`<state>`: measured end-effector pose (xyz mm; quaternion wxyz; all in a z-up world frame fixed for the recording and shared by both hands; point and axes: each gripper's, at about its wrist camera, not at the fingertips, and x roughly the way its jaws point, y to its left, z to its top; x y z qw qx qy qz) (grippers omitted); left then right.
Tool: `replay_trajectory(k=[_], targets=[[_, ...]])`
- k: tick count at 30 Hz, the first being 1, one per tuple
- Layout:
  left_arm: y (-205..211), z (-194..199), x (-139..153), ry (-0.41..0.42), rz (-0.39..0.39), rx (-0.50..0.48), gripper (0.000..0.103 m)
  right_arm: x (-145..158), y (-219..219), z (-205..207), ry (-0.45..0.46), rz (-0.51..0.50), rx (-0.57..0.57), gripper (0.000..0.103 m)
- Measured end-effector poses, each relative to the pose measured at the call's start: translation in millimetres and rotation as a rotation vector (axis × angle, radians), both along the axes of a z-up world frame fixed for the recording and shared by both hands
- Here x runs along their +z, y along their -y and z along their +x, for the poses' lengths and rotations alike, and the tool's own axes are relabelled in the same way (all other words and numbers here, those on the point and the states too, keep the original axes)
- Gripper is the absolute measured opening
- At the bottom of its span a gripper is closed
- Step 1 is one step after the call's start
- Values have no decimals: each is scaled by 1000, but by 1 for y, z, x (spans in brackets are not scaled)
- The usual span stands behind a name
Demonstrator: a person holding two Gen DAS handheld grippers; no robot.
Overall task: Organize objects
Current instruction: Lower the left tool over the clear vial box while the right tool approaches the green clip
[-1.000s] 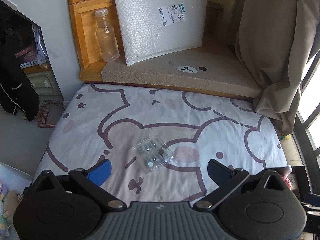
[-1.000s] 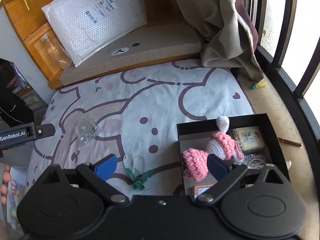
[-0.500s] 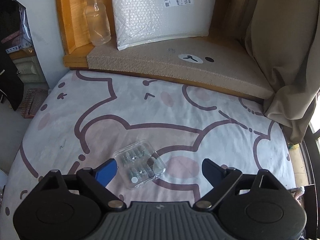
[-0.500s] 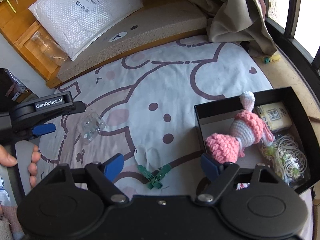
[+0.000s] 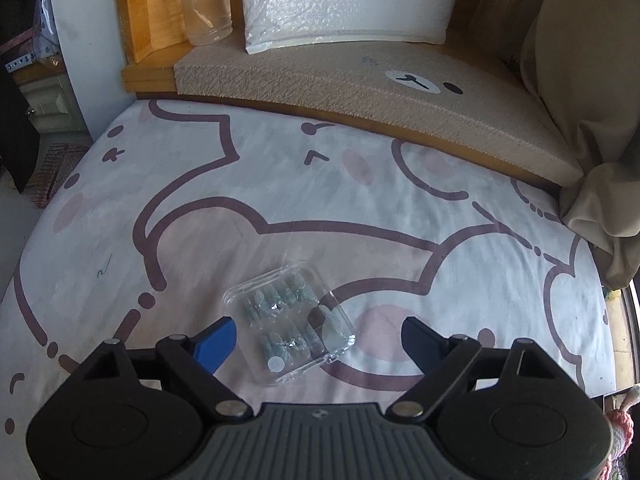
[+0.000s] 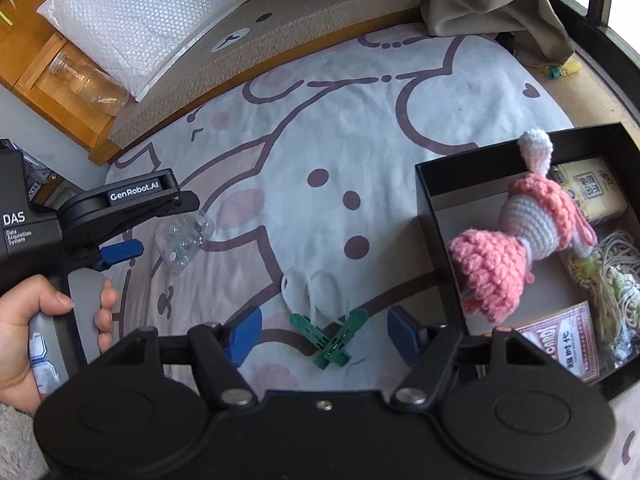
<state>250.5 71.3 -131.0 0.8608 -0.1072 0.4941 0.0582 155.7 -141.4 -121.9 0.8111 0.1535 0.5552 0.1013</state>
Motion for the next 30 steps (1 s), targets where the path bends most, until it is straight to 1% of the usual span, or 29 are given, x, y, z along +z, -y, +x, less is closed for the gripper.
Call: replay_trajectory(k=[3,7,14,18,20,27,28,30], targets=[[-4,2,-7,-13,-30,23,86,-4,-6,2,-9,-7,18,65],[-6,5,-15,-23,-56,45,85,-7,-9,4,-13,-18,29,64],[-5,8,-20,-22,1,67,85,-14,-4,7,-35,-18,22,62],[-11,7,-31,-74,-1,95,84,-15,-3,9,-40,-13,23,62],[-15,5,-32,-73,-10,93,85,-15,-4,9,-42,-6,30,62],[-25,-5,-32,-100,3,56,85,-19,-10,9,-56,11,58,62],[-28,-6,-32,-106,12,56,85,-19,-12,9,-57,12,62,62],[-33,-8,-32,-116,56,54,85,-20,-17,9,-55,4,76,63]])
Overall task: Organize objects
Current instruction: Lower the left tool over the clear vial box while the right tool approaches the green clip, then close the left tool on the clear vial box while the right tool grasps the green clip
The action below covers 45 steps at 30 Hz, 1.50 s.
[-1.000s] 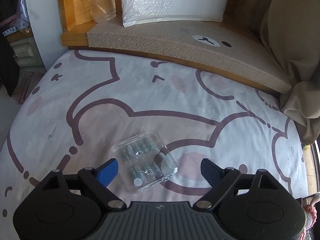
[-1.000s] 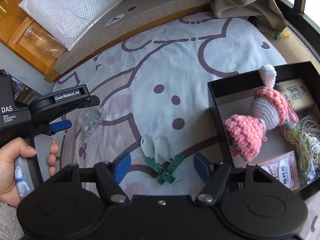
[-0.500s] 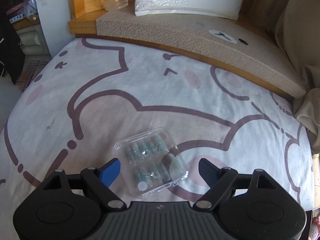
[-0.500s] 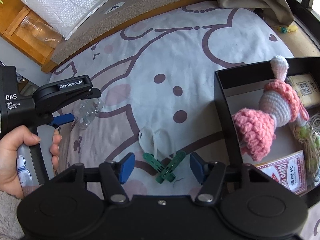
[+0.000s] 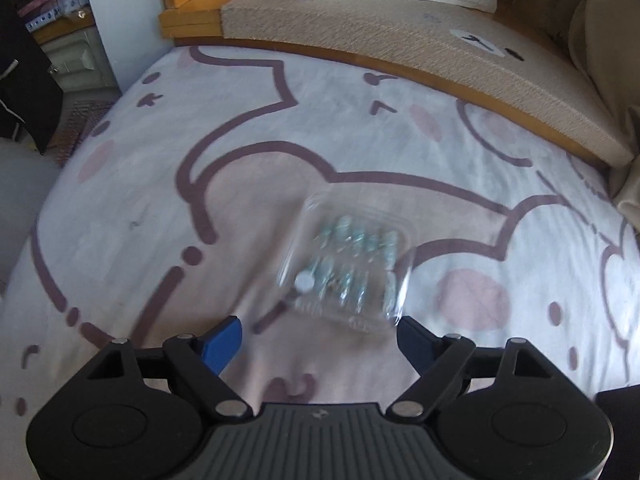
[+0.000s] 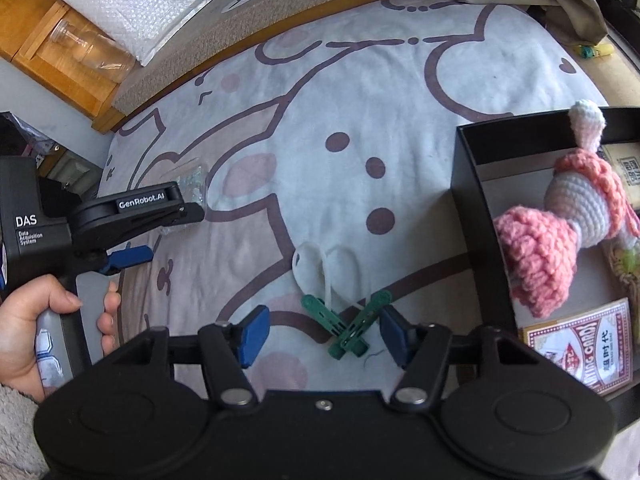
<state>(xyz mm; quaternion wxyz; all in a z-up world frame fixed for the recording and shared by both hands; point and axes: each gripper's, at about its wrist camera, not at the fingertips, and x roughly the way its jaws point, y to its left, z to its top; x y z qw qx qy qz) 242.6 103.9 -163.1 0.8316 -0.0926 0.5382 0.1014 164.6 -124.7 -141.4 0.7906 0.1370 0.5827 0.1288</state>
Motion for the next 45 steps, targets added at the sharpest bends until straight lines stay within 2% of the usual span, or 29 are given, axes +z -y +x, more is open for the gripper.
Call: replay_trajectory(k=[3,7,10,14,18,20,26,31,34,35,38,45], targets=[[-6,-3,-4,-12,50,-13,84,0,-8,-1,15,-45,27,63],[-9,-1,-1,11,27,-5,83,0,-14,-2,28,-114,39,63],[-5,4,2,54,24,-27,83,0,-12,-4,7,-111,33,63],[5,11,3,82,91,-109,85,-3,-15,-4,-5,-108,49,63],[11,16,1,86,160,-185,93,-7,-18,-3,-9,-123,64,63],[12,18,-1,87,176,-201,94,-9,-19,-2,-10,-130,68,63],[13,24,-4,124,155,-222,94,-16,-19,-1,-13,-147,68,61],[16,29,-10,109,139,-246,91,-20,-22,-3,-10,-165,98,56],[14,29,-9,110,94,-236,81,-21,-22,-2,0,-189,111,45],[15,30,-8,108,90,-241,78,-22,-21,-2,1,-195,107,38],[18,28,-7,96,78,-238,78,-21,-18,0,3,-184,97,25],[19,21,-4,28,45,-209,78,-18,-17,-3,5,-174,113,25]])
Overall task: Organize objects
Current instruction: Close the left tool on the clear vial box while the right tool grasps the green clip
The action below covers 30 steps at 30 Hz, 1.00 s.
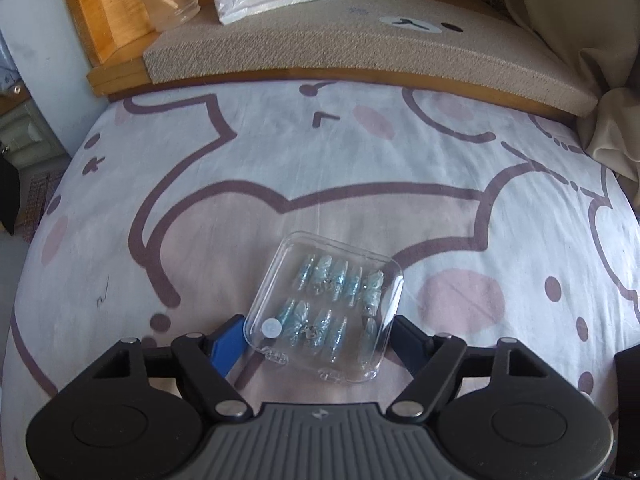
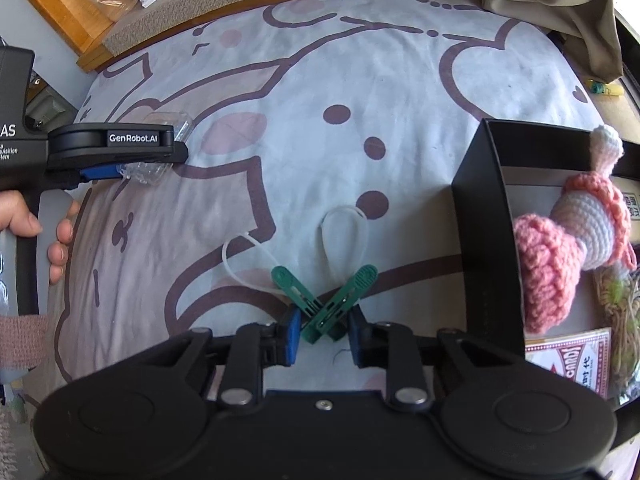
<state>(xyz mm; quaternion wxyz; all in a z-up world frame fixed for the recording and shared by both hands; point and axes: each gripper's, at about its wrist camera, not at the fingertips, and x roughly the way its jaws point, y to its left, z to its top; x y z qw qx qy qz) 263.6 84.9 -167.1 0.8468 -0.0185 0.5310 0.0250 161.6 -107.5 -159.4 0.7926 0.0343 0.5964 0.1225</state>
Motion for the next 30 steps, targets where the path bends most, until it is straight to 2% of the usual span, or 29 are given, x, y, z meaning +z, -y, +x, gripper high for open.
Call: replay_trajectory(k=[6,10,13,15,18,21,25,29,30], targets=[[5,-15,4,-91,-23,25,78,5,5,-3,2,11,-7,25],[19,-25,5,-114,9,-29,78,9,7,-4,10,24,-12,25],[27,-26,4,-96,54,-84,79,13,8,-7,12,33,-5,25],[36,-26,4,-70,122,-161,90,14,8,-8,11,34,6,25],[44,-24,2,-52,190,-245,93,15,10,-8,9,33,10,25],[39,-22,1,-71,126,-238,92,15,12,-8,9,30,7,25],[35,-22,0,-85,96,-223,90,14,13,-8,5,27,7,25],[32,-21,2,-88,51,-210,75,13,12,-8,2,26,11,25],[30,-22,3,-88,41,-198,75,13,12,-9,3,26,12,25]])
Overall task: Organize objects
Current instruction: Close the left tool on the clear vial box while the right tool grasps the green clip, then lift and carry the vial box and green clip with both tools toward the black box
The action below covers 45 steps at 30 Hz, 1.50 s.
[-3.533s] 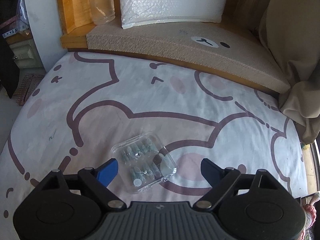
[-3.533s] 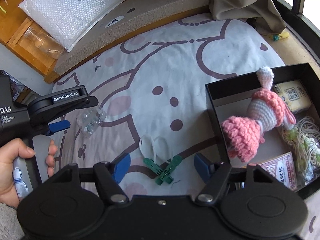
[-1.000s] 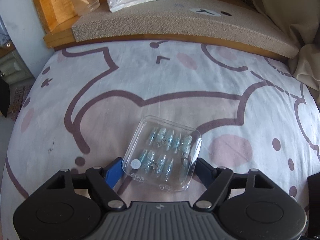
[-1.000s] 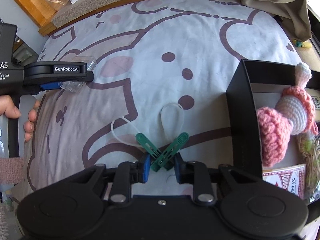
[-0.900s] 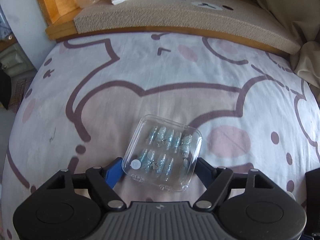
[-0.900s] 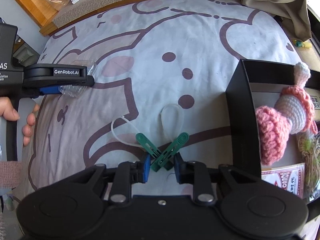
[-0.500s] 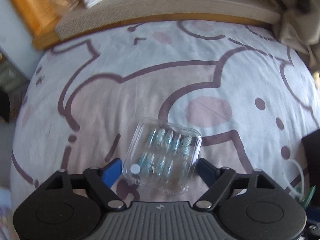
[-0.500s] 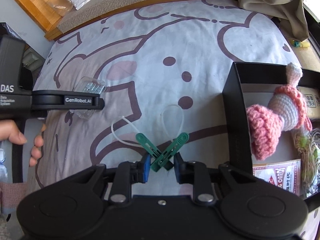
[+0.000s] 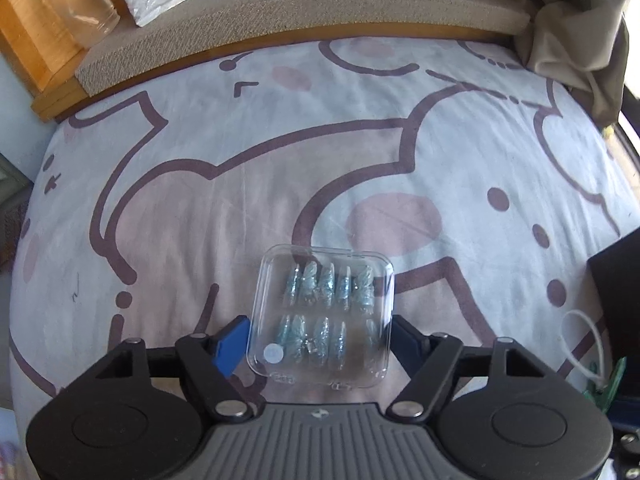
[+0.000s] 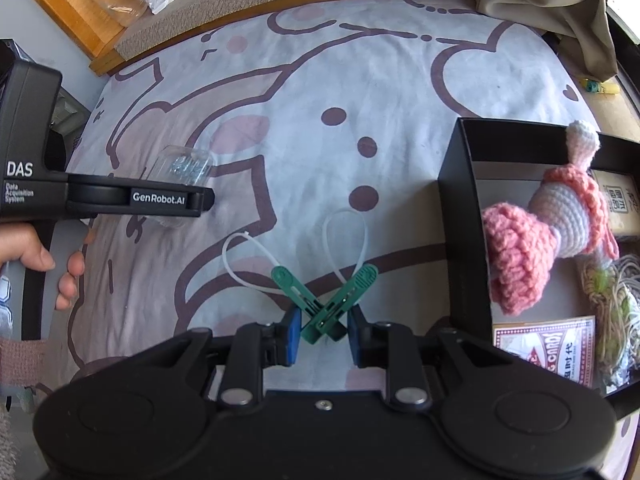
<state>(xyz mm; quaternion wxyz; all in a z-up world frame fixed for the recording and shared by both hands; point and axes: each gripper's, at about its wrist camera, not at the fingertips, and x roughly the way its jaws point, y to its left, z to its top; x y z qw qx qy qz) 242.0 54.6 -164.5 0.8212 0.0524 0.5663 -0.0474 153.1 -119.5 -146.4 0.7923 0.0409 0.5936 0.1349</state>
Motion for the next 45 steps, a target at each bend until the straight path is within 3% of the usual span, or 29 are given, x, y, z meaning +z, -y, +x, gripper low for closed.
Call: replay_trajectory(k=[9,19,20,24,28,32,37,40,43,45], targets=[[-2,-11,8,24,11,55,74,14,-1,-4,39,19,9,25],[-5,-45,44,102,-28,134,72,40,11,-12,119,47,-5,25],[-6,-50,49,110,-49,140,37,43,12,-14,126,50,-7,25],[-11,-64,66,137,-69,194,23,54,15,-21,153,60,-12,25],[-18,-74,73,141,-101,228,25,59,17,-28,162,61,-21,25],[-28,-78,73,137,-150,273,59,65,16,-35,177,72,-12,25],[-24,-75,65,111,-325,222,60,65,18,-34,177,78,-16,25],[-9,-71,62,113,-309,164,60,62,23,-30,170,79,-28,25],[-3,-66,54,94,-257,175,60,58,26,-27,160,80,-39,25],[-4,-61,46,66,-220,202,67,57,28,-25,154,82,-42,25]])
